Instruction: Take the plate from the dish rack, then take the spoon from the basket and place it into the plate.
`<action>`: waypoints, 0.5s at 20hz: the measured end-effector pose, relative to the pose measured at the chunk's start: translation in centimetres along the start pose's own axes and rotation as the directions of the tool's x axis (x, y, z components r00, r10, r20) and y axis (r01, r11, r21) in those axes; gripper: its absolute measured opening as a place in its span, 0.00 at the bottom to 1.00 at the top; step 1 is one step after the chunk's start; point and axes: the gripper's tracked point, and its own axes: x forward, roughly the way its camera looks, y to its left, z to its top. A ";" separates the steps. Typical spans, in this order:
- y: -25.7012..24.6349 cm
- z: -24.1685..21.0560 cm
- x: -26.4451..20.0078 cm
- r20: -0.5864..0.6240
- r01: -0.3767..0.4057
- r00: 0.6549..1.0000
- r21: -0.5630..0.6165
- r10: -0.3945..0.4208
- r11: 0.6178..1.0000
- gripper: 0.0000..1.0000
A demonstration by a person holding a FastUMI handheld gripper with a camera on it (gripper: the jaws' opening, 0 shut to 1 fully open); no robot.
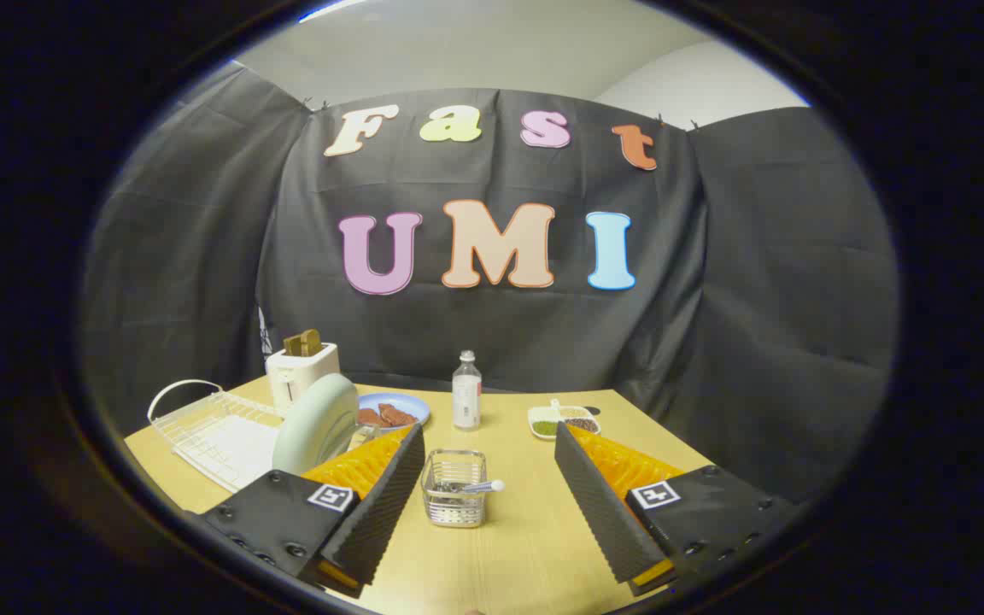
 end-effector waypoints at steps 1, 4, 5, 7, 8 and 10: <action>0.2 0.1 0.1 -0.001 -0.002 1.000 0.002 0.002 1.000 1.00; 0.5 -0.1 0.0 -0.018 -0.004 1.000 -0.012 0.003 1.000 1.00; 0.5 0.0 -0.1 -0.023 0.000 1.000 -0.018 -0.001 1.000 1.00; 0.8 0.5 -0.5 -0.025 0.002 1.000 -0.019 -0.002 1.000 1.00; 0.9 0.9 -0.7 -0.022 0.004 1.000 -0.017 -0.005 1.000 1.00; 1.0 1.9 -1.2 -0.011 0.016 1.000 -0.015 -0.016 1.000 1.00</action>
